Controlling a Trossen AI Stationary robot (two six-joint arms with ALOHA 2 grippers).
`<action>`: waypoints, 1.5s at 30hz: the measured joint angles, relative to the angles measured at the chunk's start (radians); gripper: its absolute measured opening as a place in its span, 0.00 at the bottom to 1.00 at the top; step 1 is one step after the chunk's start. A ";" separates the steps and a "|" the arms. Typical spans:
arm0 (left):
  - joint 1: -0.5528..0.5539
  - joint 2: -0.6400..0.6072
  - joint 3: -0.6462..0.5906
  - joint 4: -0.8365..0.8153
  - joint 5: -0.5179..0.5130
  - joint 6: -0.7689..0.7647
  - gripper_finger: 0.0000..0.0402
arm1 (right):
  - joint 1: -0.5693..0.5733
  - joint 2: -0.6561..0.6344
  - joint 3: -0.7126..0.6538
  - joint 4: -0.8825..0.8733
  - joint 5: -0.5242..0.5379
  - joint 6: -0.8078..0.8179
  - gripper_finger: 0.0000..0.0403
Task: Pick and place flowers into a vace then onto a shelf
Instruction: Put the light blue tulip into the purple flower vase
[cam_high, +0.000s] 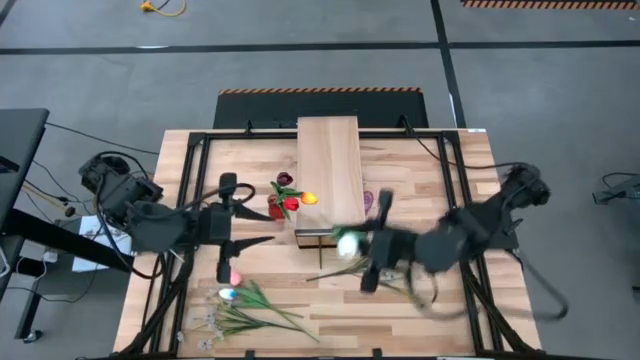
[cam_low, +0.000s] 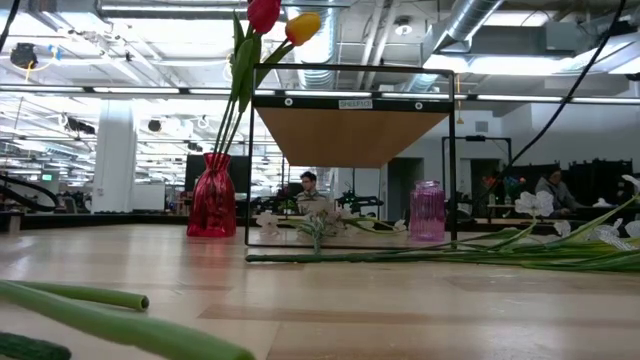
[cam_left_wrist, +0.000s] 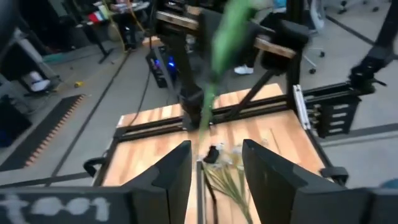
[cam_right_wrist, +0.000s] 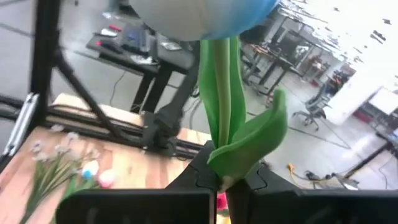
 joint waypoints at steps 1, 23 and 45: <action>-0.003 0.000 0.002 0.000 -0.009 0.000 0.33 | -0.012 -0.025 0.000 -0.028 -0.013 0.011 0.00; 0.025 -0.384 -0.300 0.119 -0.080 0.047 0.32 | -0.549 -0.447 -0.354 -0.134 -0.461 0.044 0.00; 0.025 -0.787 -1.160 0.858 -0.079 0.105 0.32 | -0.697 -0.555 -0.766 -0.041 -0.463 0.360 0.00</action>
